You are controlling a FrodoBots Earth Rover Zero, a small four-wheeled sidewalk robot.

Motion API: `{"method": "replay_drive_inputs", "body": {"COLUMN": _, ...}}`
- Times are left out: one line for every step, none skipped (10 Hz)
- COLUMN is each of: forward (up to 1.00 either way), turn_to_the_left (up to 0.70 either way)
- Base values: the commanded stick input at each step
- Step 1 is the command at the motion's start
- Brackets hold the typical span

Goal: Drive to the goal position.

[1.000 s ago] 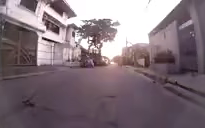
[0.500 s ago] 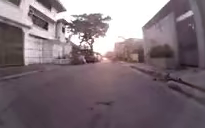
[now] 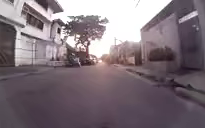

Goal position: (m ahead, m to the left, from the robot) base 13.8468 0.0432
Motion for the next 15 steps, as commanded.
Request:
{"method": "replay_drive_inputs", "body": {"forward": 1.0, "turn_to_the_left": 0.0}}
{"method": "replay_drive_inputs", "body": {"forward": 1.0, "turn_to_the_left": 0.0}}
{"method": "replay_drive_inputs", "body": {"forward": 1.0, "turn_to_the_left": 0.0}}
{"method": "replay_drive_inputs", "body": {"forward": 1.0, "turn_to_the_left": 0.0}}
{"method": "replay_drive_inputs", "body": {"forward": 1.0, "turn_to_the_left": 0.0}}
{"method": "replay_drive_inputs", "body": {"forward": 1.0, "turn_to_the_left": 0.0}}
{"method": "replay_drive_inputs", "body": {"forward": 1.0, "turn_to_the_left": 0.0}}
{"method": "replay_drive_inputs", "body": {"forward": 1.0, "turn_to_the_left": 0.0}}
{"method": "replay_drive_inputs", "body": {"forward": 1.0, "turn_to_the_left": 0.0}}
{"method": "replay_drive_inputs", "body": {"forward": 1.0, "turn_to_the_left": 0.0}}
{"method": "replay_drive_inputs", "body": {"forward": 1.0, "turn_to_the_left": 0.0}}
{"method": "replay_drive_inputs", "body": {"forward": 1.0, "turn_to_the_left": 0.0}}
{"method": "replay_drive_inputs", "body": {"forward": 1.0, "turn_to_the_left": 0.0}}
{"method": "replay_drive_inputs", "body": {"forward": 1.0, "turn_to_the_left": 0.0}}
{"method": "replay_drive_inputs", "body": {"forward": 1.0, "turn_to_the_left": 0.0}}
